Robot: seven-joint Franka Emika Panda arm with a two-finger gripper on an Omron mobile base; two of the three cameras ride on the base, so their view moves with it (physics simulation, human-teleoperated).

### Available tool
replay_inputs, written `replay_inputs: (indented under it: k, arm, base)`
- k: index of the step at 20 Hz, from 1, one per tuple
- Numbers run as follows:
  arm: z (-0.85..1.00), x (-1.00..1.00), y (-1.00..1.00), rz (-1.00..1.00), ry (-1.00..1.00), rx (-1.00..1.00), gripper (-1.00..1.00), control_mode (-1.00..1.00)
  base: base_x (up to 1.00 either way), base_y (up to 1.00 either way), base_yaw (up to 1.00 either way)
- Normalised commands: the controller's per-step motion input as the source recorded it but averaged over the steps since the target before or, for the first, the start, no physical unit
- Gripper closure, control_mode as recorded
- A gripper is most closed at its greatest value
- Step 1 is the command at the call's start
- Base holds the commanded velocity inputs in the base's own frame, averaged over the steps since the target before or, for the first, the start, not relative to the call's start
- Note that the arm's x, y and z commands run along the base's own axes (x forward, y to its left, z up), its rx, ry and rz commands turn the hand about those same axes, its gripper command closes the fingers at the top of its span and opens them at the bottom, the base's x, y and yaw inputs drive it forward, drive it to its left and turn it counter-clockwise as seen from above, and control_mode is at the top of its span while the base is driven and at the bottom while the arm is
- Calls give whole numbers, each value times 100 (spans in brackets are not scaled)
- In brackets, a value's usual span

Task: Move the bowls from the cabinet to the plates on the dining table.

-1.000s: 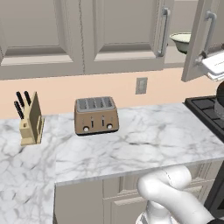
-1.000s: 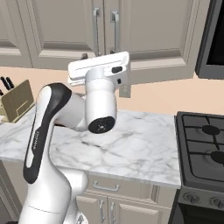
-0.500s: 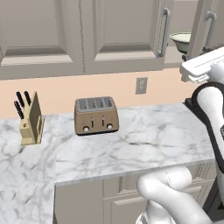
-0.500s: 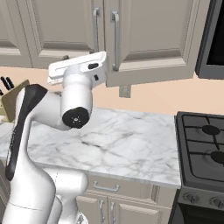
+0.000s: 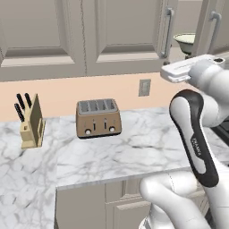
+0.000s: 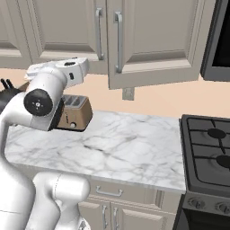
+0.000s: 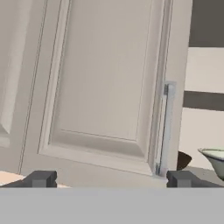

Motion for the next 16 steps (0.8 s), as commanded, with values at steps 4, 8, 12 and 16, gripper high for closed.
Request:
replay_inputs:
  k: [4, 8, 12, 16]
  arm:
    - [-31, 0, 48, -2, 31, 0, -100, -100]
    - [-19, 0, 30, 0, 29, 0, -100, -100]
    - [-2, 0, 13, 0, 26, 0, -100, -100]
    - [0, 0, 1, -1, 23, 0, -100, -100]
  base:
    - [0, 0, 0]
    - [0, 0, 0]
    - [0, 0, 0]
    - [0, 0, 0]
